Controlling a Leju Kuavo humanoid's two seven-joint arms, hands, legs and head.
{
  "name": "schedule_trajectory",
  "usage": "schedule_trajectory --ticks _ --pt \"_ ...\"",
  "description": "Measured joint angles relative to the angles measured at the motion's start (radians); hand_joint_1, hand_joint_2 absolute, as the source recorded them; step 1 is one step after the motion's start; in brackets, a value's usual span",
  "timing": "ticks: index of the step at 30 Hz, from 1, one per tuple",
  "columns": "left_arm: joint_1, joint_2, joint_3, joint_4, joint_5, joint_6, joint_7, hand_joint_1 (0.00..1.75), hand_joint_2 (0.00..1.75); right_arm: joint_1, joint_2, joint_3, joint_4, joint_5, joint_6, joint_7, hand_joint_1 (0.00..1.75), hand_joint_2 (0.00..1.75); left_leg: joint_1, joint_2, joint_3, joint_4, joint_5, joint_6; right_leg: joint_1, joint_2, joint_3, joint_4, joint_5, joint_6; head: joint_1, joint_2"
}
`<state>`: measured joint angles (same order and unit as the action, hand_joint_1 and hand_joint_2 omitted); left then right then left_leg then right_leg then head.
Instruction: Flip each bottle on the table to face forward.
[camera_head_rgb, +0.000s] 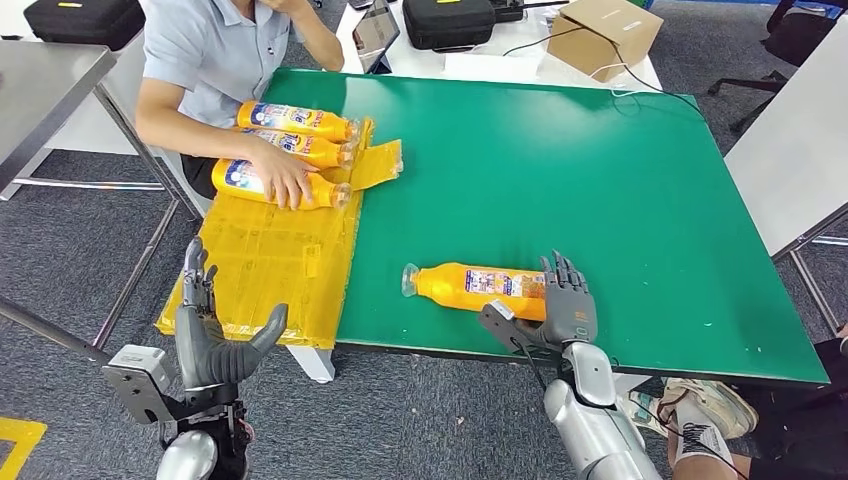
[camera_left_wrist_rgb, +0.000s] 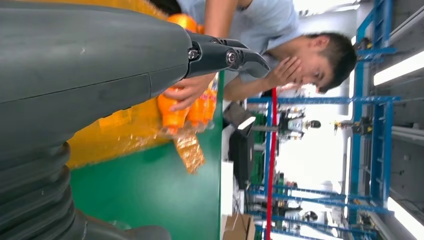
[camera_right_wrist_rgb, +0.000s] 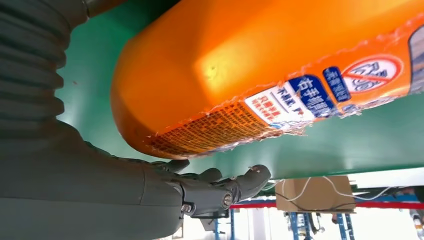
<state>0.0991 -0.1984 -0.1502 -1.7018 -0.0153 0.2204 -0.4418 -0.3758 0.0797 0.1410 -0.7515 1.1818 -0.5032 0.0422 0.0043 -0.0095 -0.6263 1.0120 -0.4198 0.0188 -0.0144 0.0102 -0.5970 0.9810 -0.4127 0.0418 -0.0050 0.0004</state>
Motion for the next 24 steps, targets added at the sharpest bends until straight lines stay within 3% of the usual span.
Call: schedule_trajectory --ticks 6,10,11,16,24 --pt "-0.009 0.0 0.001 0.01 0.077 -0.061 0.058 0.0 1.75 -0.093 -0.004 0.0 0.092 0.022 0.076 0.021 0.04 1.75 0.0 0.0 0.001 0.0 0.0 0.0 0.0 0.0 0.001 0.0 0.0 0.0 0.0 0.0" --pt "-0.024 0.0 0.003 0.027 0.106 -0.082 0.071 0.0 1.75 -0.144 -0.007 0.001 0.147 -0.016 0.145 -0.025 1.67 1.75 0.0 0.0 0.002 0.0 0.001 0.001 0.0 0.0 0.002 0.0 0.001 0.0 0.0 0.0" --pt "-0.031 0.0 0.003 0.034 0.113 -0.087 0.072 0.0 1.75 -0.154 -0.008 0.001 0.16 -0.038 0.164 -0.054 1.74 1.75 0.0 0.0 0.002 0.0 0.001 0.001 0.0 0.0 0.002 0.0 0.001 0.0 0.0 0.0" --pt "-0.072 0.001 0.003 0.078 0.135 -0.096 0.069 0.0 1.75 -0.192 -0.011 0.001 0.215 -0.138 0.226 -0.204 1.75 1.75 0.0 0.0 0.003 0.0 0.001 0.001 0.0 0.0 0.003 0.0 0.001 0.0 0.0 0.0" --pt "-0.095 0.003 0.002 0.114 0.149 -0.096 0.065 0.0 1.75 -0.22 -0.011 0.001 0.256 -0.161 0.26 -0.23 1.75 1.75 0.0 0.0 0.003 0.0 0.001 0.001 0.0 0.0 0.003 0.0 0.0 0.0 0.0 0.0"
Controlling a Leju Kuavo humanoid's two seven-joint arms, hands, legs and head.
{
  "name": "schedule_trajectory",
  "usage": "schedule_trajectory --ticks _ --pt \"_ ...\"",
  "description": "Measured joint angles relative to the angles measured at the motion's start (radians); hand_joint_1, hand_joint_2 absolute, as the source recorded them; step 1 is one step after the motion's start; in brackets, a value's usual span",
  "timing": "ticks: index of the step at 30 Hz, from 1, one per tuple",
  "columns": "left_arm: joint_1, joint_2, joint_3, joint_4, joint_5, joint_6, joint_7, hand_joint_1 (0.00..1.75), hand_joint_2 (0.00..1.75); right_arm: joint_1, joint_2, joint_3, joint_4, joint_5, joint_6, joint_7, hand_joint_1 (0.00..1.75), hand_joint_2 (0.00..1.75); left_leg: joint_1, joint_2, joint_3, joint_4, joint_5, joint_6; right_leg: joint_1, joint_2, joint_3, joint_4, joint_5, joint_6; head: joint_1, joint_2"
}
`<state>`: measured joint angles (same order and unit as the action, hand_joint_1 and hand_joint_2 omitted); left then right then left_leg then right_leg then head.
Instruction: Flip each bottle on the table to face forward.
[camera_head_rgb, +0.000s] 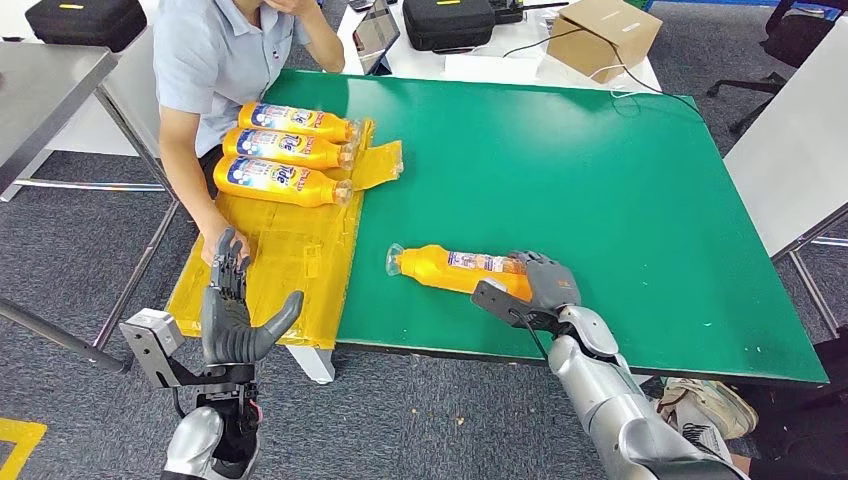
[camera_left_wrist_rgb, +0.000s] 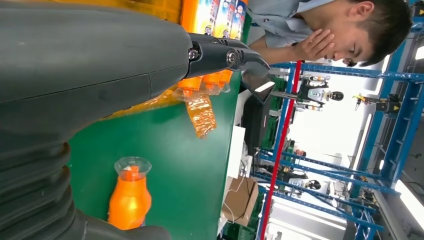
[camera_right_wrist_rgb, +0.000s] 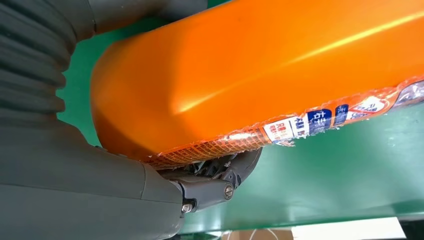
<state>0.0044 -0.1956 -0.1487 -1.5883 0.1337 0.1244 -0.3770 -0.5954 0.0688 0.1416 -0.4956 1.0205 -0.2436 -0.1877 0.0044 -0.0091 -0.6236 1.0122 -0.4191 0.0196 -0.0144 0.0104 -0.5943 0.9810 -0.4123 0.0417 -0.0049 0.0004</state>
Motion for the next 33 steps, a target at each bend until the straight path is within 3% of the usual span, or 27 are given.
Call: schedule_trajectory --ticks 7,10,13,19,25,33 --pt "-0.014 0.008 -0.001 0.021 0.022 -0.008 0.0 0.0 1.75 -0.035 0.009 0.018 0.038 -0.016 0.074 -0.018 1.75 1.75 0.0 0.001 0.004 0.0 0.0 0.0 0.0 0.001 0.003 0.0 0.0 0.0 0.0 0.0" --pt "-0.009 0.013 -0.001 0.026 0.031 -0.021 0.047 0.0 1.75 -0.012 0.023 0.019 0.026 -0.107 0.073 -0.134 1.75 1.75 0.0 0.001 0.004 0.0 0.0 0.0 0.0 0.001 0.004 0.0 0.0 0.0 0.0 0.0" --pt "0.012 0.021 -0.002 0.053 0.005 -0.018 0.113 0.0 1.75 0.09 0.058 0.025 -0.08 -0.233 0.013 -0.255 1.75 1.75 0.0 0.0 0.003 0.0 0.0 0.0 0.001 0.0 0.003 0.0 0.0 0.0 0.0 0.0" --pt "0.102 0.006 -0.031 0.072 -0.06 -0.011 0.006 0.0 1.75 0.355 0.127 0.115 -0.48 -0.394 -0.243 -0.317 1.75 1.75 0.001 -0.001 -0.002 0.0 -0.003 -0.002 0.0 0.0 -0.002 0.001 -0.002 -0.002 0.0 0.0" --pt "0.133 -0.008 -0.068 0.088 -0.014 -0.071 -0.03 0.0 1.75 0.458 0.162 0.192 -0.666 -0.492 -0.385 -0.422 1.75 1.75 0.0 -0.001 -0.003 0.0 -0.004 -0.002 0.0 0.0 -0.003 0.0 -0.004 -0.001 0.0 0.0" --pt "0.129 -0.019 -0.114 0.114 0.046 -0.194 -0.109 0.0 1.75 0.454 0.204 0.26 -0.641 -0.606 -0.307 -0.452 1.75 1.75 0.001 0.0 -0.002 0.0 -0.003 -0.002 0.0 0.0 -0.002 0.001 -0.002 -0.002 0.0 0.0"
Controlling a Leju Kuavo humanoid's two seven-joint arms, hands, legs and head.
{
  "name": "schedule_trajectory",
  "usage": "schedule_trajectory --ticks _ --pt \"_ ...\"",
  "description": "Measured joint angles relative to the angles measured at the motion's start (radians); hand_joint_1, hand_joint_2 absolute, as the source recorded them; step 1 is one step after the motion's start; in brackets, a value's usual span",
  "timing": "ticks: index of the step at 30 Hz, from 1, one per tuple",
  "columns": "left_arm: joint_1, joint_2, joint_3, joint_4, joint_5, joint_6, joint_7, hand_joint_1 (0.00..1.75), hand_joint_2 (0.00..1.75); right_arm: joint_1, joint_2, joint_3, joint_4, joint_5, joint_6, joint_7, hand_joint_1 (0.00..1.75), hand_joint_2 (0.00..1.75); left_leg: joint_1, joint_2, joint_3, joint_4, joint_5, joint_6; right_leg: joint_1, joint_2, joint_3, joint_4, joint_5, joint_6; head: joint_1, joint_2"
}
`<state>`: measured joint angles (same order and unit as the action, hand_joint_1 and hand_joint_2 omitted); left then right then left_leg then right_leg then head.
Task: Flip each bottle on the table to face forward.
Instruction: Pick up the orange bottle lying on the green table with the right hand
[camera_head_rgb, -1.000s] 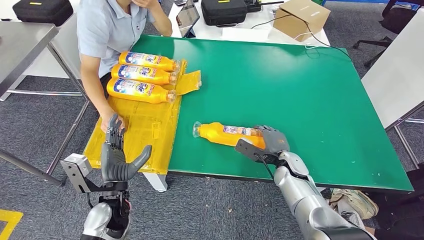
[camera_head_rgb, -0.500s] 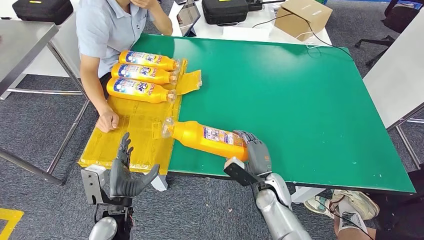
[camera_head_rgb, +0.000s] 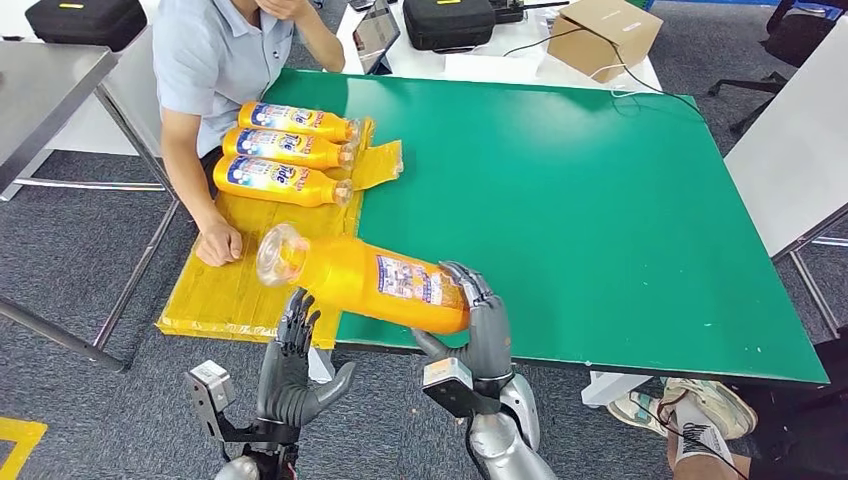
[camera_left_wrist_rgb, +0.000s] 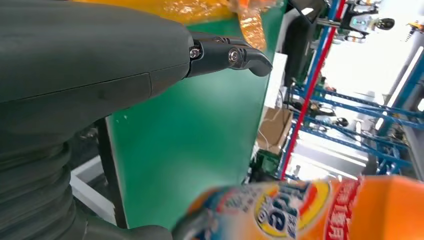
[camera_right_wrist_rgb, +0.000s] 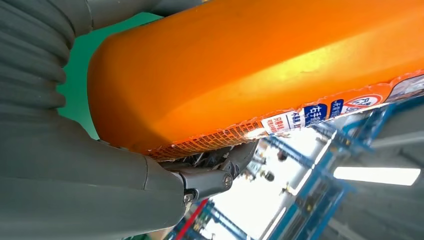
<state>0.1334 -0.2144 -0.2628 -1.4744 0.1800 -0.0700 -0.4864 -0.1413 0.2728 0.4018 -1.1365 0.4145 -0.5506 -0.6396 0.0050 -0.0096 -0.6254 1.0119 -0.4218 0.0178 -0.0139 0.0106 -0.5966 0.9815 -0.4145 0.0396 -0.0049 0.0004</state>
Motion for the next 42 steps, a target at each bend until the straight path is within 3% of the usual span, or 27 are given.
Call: schedule_trajectory --ticks 6,13,22,30,35,36,37,39,40,41,42 --pt "-0.003 0.0 -0.006 0.006 0.01 -0.04 -0.03 0.0 1.75 -0.024 0.007 0.018 0.048 -0.018 0.046 -0.005 1.75 1.75 0.0 0.0 0.0 0.0 0.0 0.0 0.0 0.0 0.0 0.0 0.0 0.0 0.0 0.0" --pt "-0.037 -0.015 -0.004 0.004 0.022 -0.122 -0.092 0.0 1.75 -0.091 0.043 0.078 0.23 -0.02 0.126 -0.038 1.75 1.75 0.0 0.0 0.0 0.0 0.0 0.0 0.0 0.0 0.0 0.0 0.0 0.0 0.0 0.0" --pt "-0.067 -0.022 0.01 0.005 0.046 -0.155 -0.071 0.0 1.75 -0.136 0.071 0.132 0.337 0.001 0.143 -0.039 1.75 1.75 0.0 0.0 0.0 0.0 0.0 0.0 0.0 0.0 0.0 0.0 0.0 0.0 0.0 0.0" --pt "-0.099 -0.026 0.034 0.02 0.133 -0.246 -0.03 0.0 1.75 -0.164 0.078 0.186 0.367 0.021 0.19 -0.038 1.75 1.75 0.0 0.0 0.0 0.0 0.0 0.0 0.0 0.0 0.0 0.0 0.0 0.0 0.0 0.0" --pt "-0.117 -0.02 0.044 0.047 0.196 -0.316 0.044 0.0 1.75 -0.18 0.078 0.197 0.382 0.036 0.194 -0.037 1.75 1.75 0.0 0.0 0.0 0.0 0.0 0.0 0.0 0.0 0.0 0.0 0.0 0.0 0.0 0.0" --pt "-0.12 -0.019 0.046 0.053 0.202 -0.323 0.05 0.15 1.75 -0.181 0.078 0.197 0.385 0.036 0.194 -0.036 1.75 1.75 0.0 0.0 0.0 0.0 0.0 0.0 0.0 0.0 0.0 0.0 0.0 0.0 0.0 0.0" --pt "-0.122 -0.018 0.047 0.057 0.205 -0.326 0.053 0.57 1.75 -0.182 0.078 0.197 0.387 0.036 0.194 -0.035 1.68 1.75 0.0 0.0 0.0 0.0 0.0 0.0 0.0 0.0 0.0 0.0 0.0 0.0 0.0 0.0" --pt "-0.124 -0.017 0.048 0.064 0.208 -0.328 0.054 1.44 1.75 -0.184 0.078 0.198 0.392 0.036 0.195 -0.033 0.9 1.75 0.0 0.0 0.0 0.0 0.0 0.0 0.0 0.0 0.0 0.0 0.0 0.0 0.0 0.0" --pt "-0.125 -0.017 0.049 0.067 0.209 -0.328 0.055 1.73 1.75 -0.185 0.078 0.199 0.394 0.038 0.197 -0.032 0.47 1.75 0.0 0.0 0.0 0.0 0.0 0.0 0.0 0.0 0.0 0.0 0.0 0.0 0.0 0.0" --pt "-0.128 -0.017 0.05 0.071 0.212 -0.329 0.056 1.75 1.75 -0.186 0.078 0.201 0.396 0.041 0.202 -0.031 0.09 1.31 0.0 0.0 0.0 0.0 0.0 0.0 0.0 0.0 0.0 0.0 0.0 0.0 0.0 0.0" --pt "-0.132 -0.017 0.051 0.077 0.219 -0.333 0.061 1.75 1.75 -0.186 0.079 0.207 0.399 0.045 0.211 -0.032 0.0 0.87 0.0 0.0 0.0 0.0 0.0 0.0 0.0 0.0 0.0 0.0 0.0 0.0 0.0 0.0"
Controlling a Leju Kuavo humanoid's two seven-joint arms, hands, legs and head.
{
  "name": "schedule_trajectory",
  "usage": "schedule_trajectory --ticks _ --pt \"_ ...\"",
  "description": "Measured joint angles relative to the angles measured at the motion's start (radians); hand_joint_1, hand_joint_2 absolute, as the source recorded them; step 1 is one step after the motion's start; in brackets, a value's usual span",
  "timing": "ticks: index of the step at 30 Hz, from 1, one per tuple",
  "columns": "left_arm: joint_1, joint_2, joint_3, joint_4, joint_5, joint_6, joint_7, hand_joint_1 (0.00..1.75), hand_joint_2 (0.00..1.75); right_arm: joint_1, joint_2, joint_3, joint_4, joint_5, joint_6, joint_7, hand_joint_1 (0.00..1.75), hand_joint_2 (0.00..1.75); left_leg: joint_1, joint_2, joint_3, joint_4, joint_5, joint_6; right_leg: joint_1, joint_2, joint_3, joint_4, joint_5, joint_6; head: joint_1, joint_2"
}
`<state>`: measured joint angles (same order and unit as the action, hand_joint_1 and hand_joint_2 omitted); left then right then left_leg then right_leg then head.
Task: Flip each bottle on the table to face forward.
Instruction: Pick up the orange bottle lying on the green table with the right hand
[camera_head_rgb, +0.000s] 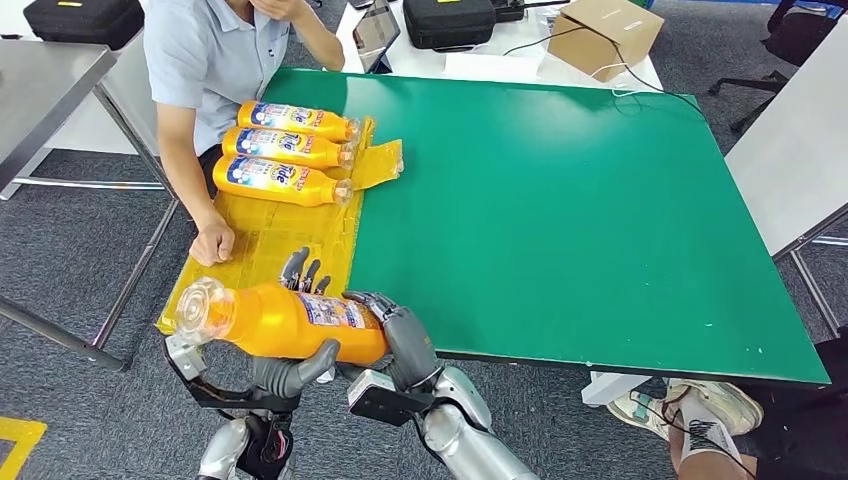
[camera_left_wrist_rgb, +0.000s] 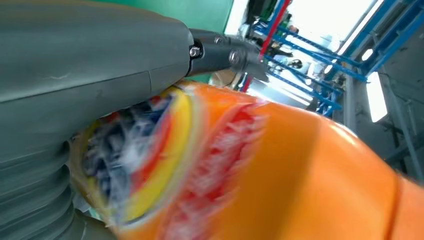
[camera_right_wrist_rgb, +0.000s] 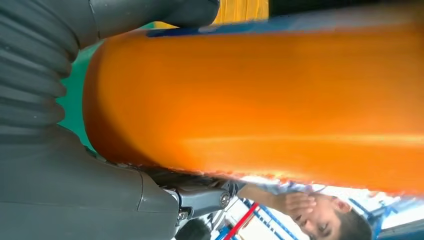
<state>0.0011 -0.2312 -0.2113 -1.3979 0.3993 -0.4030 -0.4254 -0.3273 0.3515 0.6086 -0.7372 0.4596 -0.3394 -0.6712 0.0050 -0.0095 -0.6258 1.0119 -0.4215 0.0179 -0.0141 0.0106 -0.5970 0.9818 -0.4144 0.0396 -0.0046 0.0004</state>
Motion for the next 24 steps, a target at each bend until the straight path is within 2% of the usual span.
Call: schedule_trajectory --ticks 2,7,14,17,24 --pt "-0.008 0.0 0.005 0.014 0.028 -0.017 0.014 1.75 1.75 0.0 0.002 0.014 0.006 0.005 0.02 -0.003 0.0 0.0 0.0 0.0 0.0 0.0 0.0 0.0 0.0 0.0 0.0 0.0 0.0 0.0 0.0 0.0" --pt "-0.019 0.002 0.023 0.038 0.079 -0.048 0.042 1.75 1.75 0.001 0.002 0.033 0.016 0.004 -0.014 -0.007 0.0 0.0 0.0 0.0 0.0 0.0 0.0 0.0 0.0 0.0 0.0 0.0 0.0 0.0 0.0 0.0" --pt "-0.031 0.002 0.035 0.048 0.066 -0.015 0.063 1.75 1.75 0.003 0.005 0.043 0.024 0.011 -0.083 -0.007 0.0 0.0 0.0 0.0 0.0 0.0 0.0 0.0 0.0 0.0 0.0 0.0 0.0 0.0 0.0 0.0" --pt "-0.044 0.005 0.039 0.049 0.022 0.051 0.074 1.75 1.75 0.007 0.005 0.042 0.024 0.027 -0.153 -0.007 0.0 0.0 0.0 0.0 0.0 0.0 0.0 0.0 0.0 0.0 0.0 0.0 0.0 0.0 0.0 0.0" --pt "-0.114 0.047 0.068 0.072 -0.187 0.308 0.089 1.75 1.75 0.037 -0.008 0.039 0.003 0.096 -0.307 0.03 0.0 0.0 0.0 0.0 0.0 0.0 0.0 0.0 0.0 0.0 -0.001 0.0 0.0 0.0 0.0 0.0"
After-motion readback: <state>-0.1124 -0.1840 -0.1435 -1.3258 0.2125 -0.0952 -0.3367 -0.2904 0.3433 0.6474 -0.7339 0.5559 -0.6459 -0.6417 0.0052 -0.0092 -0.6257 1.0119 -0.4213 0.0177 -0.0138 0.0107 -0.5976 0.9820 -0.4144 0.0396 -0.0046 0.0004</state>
